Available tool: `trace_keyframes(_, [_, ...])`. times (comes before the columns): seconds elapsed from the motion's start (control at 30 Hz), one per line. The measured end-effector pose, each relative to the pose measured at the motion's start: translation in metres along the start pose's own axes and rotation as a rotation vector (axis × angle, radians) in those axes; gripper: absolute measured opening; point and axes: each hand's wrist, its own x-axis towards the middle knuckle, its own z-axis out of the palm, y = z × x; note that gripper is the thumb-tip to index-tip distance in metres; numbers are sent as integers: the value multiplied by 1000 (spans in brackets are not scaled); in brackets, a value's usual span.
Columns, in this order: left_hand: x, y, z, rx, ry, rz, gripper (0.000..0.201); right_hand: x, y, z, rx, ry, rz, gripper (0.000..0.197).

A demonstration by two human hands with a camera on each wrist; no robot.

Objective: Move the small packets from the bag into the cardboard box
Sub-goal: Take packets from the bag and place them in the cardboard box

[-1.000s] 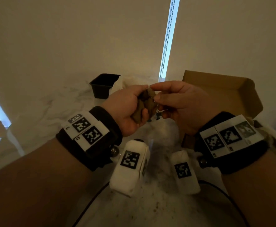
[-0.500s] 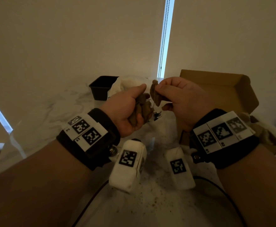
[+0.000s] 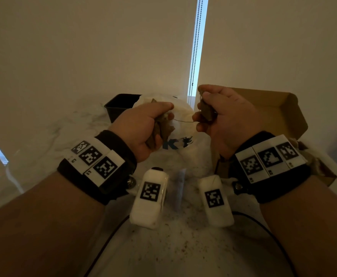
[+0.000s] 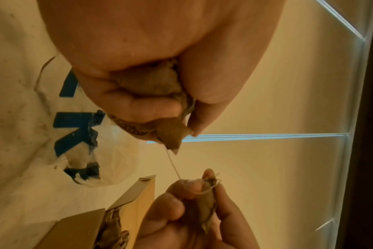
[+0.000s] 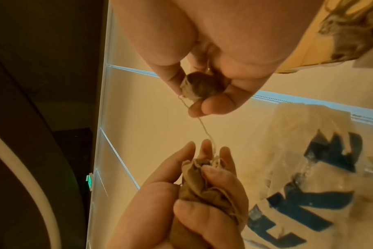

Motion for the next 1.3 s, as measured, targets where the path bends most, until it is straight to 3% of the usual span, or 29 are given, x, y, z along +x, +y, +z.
trace_keyframes(0.13, [0, -3, 0, 35, -7, 38, 10, -3, -4, 2, 135, -17, 32, 15])
trace_keyframes(0.4, [2, -5, -1, 77, -16, -53, 21, -4, -16, 0, 453, 14, 88, 15])
trace_keyframes(0.53, [1, -7, 1, 112, -21, -23, 20, -4, -18, 0, 530, 6, 105, 17])
trace_keyframes(0.8, [-8, -11, 5, 317, -309, 88, 17, -5, -18, 1, 546, -14, 96, 15])
trace_keyframes(1.07, [-11, -16, 9, 413, -402, 166, 16, -5, -18, 2, 588, -5, 104, 14])
trace_keyframes(1.2, [-12, -16, 11, 414, -376, 191, 14, -2, -17, 0, 590, -16, 109, 14])
trace_keyframes(1.3, [-8, -12, 9, 354, -212, 247, 13, 3, -15, -7, 534, -16, 118, 15])
